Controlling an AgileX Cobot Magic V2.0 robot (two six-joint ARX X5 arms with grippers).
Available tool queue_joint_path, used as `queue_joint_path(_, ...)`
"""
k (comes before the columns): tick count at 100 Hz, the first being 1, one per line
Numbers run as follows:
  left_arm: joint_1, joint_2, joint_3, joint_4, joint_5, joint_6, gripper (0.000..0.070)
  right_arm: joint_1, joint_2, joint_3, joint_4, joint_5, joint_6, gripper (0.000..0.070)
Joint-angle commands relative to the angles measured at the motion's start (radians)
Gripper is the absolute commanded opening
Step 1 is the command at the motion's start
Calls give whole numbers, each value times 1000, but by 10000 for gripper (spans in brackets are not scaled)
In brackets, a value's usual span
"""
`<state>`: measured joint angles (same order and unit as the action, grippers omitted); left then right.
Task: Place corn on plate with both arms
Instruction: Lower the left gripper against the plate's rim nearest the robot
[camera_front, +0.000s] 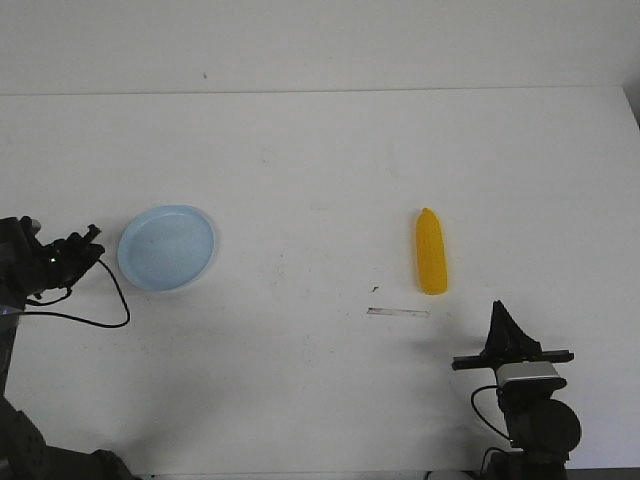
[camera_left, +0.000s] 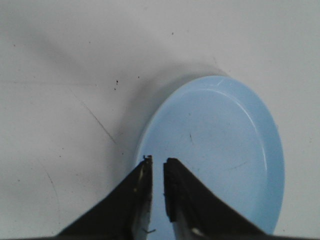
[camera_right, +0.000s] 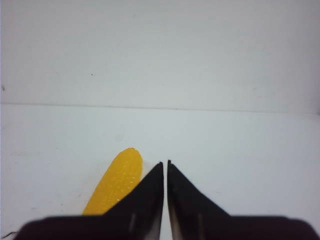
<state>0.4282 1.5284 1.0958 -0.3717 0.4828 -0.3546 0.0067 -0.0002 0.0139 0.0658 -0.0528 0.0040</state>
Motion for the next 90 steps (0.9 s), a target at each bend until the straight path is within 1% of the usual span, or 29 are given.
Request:
queue_joint_path(1,-1,43,19,-2,32,4,203,1,2,-1,12,0,2,15)
queue_joint_path(3,-1,56,19,-1,40,5,218,1,2,-1,12,0,2,15)
queue_joint_path(36,-24,152,19,6,42,11,218,1,2,-1,12,0,2,15)
queue_joint_path(47,-32,170,19,8,42,30,218,1,2,-1,12,0,2,15)
queue_joint_path(58,-42,190,19,6,42,31,218,1,2,-1,12,0,2,15)
queue_joint_path(90,-66,193,19,7,42,33,196,1,2,-1,12,0,2,15)
